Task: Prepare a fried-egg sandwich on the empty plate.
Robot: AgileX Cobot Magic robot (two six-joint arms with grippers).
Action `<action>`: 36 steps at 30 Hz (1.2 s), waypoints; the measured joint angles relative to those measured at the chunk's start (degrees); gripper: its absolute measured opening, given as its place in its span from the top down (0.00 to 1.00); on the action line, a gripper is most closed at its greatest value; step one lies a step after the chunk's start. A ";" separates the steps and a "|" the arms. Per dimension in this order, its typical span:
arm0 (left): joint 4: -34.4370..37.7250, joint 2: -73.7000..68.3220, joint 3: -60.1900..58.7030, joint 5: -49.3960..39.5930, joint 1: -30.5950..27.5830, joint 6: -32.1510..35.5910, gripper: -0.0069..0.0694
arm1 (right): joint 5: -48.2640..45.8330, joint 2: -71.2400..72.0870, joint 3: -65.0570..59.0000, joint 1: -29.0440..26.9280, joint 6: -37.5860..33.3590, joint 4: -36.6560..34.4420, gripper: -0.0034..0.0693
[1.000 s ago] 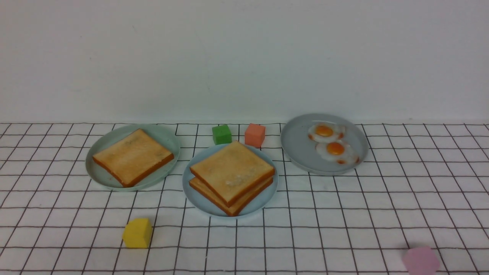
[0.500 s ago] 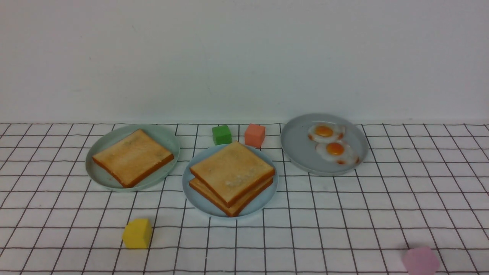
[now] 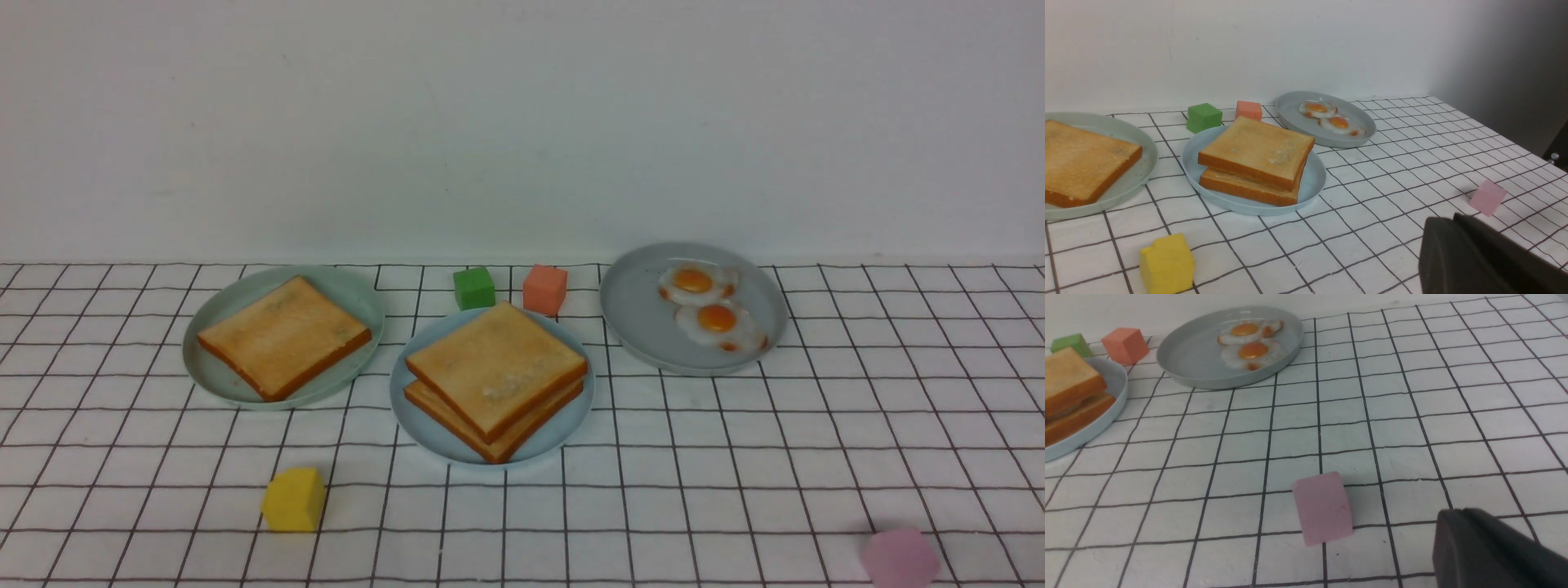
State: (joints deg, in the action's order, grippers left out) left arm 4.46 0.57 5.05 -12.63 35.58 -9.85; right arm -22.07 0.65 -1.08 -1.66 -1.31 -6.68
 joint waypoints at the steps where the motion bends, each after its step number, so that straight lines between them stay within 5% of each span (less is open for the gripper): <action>1: 0.00 0.00 0.00 0.00 0.00 0.00 0.88 | 0.00 0.00 0.00 0.00 -0.07 0.00 0.95; 21: -1.29 0.00 -0.06 2.14 -1.64 0.00 0.89 | 0.00 0.00 0.00 0.00 -0.09 0.00 0.93; 29: -0.38 0.05 -1.76 0.16 -32.00 -0.06 0.93 | -0.02 0.00 0.00 0.00 -0.09 0.00 0.91; 36: -0.26 0.05 -6.72 -8.89 -37.59 -3.65 0.93 | -0.02 0.00 0.00 0.00 -0.09 0.00 0.90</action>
State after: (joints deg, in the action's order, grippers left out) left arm 4.21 0.62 -1.67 -21.51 -2.01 -13.51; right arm -22.09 0.65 -1.08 -1.66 -1.39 -6.68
